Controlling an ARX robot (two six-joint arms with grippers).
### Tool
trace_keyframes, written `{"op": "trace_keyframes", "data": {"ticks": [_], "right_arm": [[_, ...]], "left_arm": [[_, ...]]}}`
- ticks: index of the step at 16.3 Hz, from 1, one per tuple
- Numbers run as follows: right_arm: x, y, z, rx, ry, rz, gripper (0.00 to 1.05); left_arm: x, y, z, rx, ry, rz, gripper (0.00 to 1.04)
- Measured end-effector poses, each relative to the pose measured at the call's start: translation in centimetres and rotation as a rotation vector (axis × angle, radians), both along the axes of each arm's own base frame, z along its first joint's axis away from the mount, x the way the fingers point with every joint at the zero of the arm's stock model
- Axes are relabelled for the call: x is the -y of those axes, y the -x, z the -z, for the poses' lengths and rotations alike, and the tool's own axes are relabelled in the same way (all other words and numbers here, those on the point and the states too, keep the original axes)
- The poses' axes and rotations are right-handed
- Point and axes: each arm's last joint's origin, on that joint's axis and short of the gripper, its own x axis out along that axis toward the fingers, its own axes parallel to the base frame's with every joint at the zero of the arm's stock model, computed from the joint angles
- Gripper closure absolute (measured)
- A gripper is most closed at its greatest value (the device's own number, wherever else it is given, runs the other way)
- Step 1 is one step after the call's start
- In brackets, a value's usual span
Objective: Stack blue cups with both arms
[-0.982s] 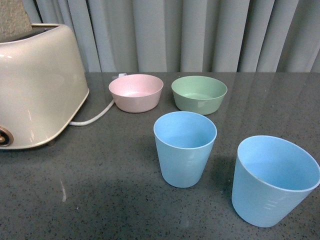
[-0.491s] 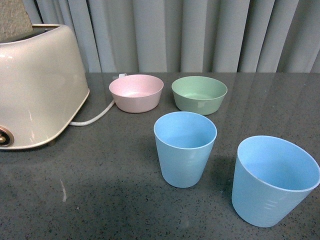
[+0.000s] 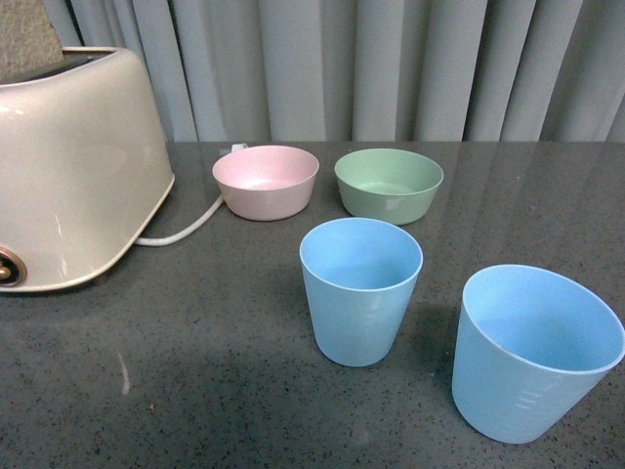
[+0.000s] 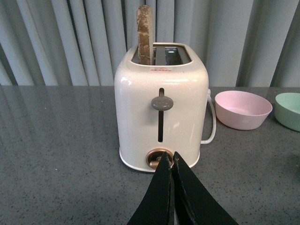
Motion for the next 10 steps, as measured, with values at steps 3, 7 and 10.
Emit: {"op": "trace_keyframes", "data": {"ticks": [3, 7, 10], "right_arm": [[0.0, 0.0, 0.0, 0.0, 0.0, 0.0, 0.07], [0.0, 0.0, 0.0, 0.0, 0.0, 0.0, 0.07], [0.0, 0.0, 0.0, 0.0, 0.0, 0.0, 0.07]], "left_arm": [[0.0, 0.6, 0.3, 0.003, 0.0, 0.0, 1.04], [0.0, 1.3, 0.7, 0.027, 0.0, 0.001, 1.04], [0.0, 1.7, 0.8, 0.02, 0.0, 0.001, 1.04]]}}
